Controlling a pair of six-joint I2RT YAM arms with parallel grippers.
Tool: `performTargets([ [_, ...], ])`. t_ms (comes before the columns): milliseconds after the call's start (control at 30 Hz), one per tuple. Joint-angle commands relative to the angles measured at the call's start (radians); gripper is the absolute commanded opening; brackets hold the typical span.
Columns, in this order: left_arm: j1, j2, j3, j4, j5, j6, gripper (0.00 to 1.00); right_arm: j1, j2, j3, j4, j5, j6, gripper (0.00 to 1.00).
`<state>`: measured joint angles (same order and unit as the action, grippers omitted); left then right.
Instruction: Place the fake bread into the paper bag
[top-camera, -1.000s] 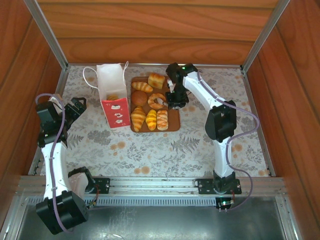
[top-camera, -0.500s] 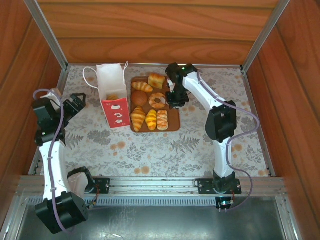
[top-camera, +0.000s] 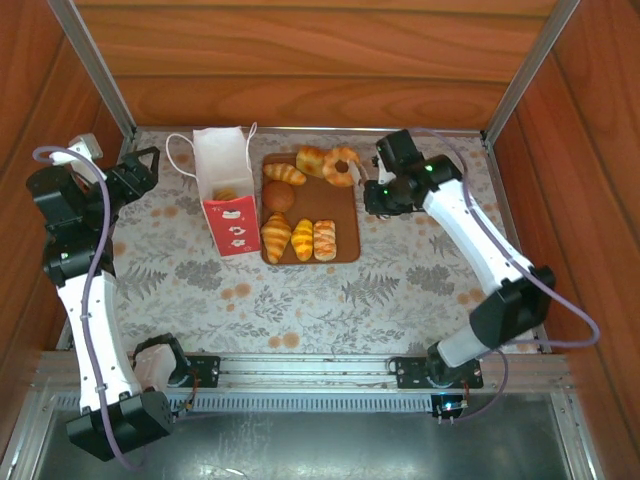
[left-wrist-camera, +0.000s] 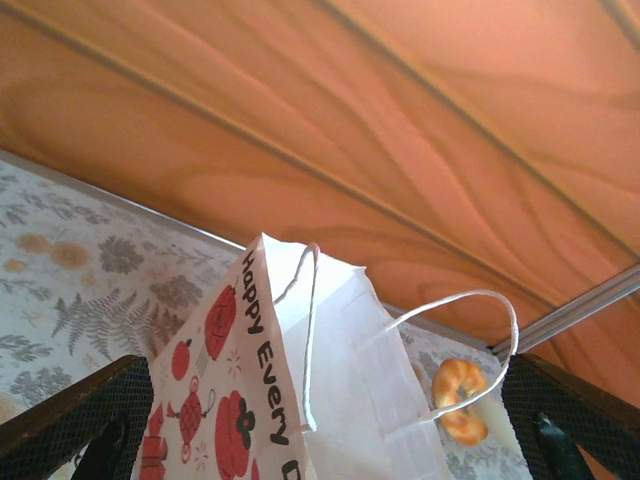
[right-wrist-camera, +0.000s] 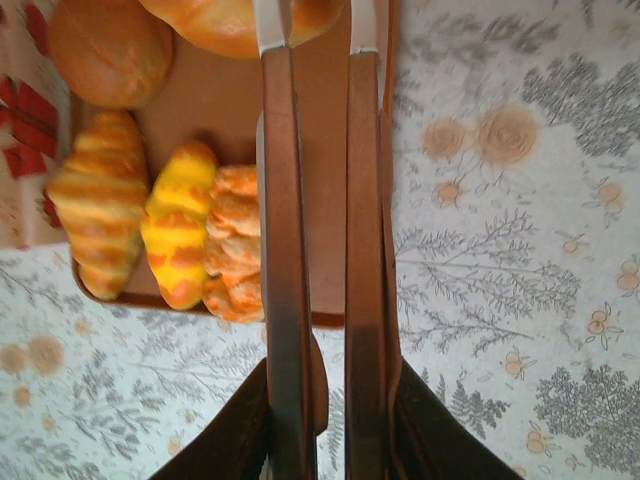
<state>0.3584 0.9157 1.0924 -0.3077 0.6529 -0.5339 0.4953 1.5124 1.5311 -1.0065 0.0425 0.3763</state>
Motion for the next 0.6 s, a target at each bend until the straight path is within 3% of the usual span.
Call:
performTargets([
  [0, -0.019, 0.029, 0.030, -0.030, 0.042, -0.019, 0.95, -0.003, -0.129, -0.059, 0.149, 0.040, 0.047, 0.06],
  [267, -0.086, 0.100, 0.057, -0.047, 0.034, -0.017, 0.93, 0.001, -0.302, -0.048, 0.262, -0.019, 0.059, 0.05],
  [567, -0.108, 0.180, 0.083, -0.045, 0.062, -0.029, 0.91, 0.094, -0.282, 0.049, 0.441, -0.135, 0.042, 0.04],
])
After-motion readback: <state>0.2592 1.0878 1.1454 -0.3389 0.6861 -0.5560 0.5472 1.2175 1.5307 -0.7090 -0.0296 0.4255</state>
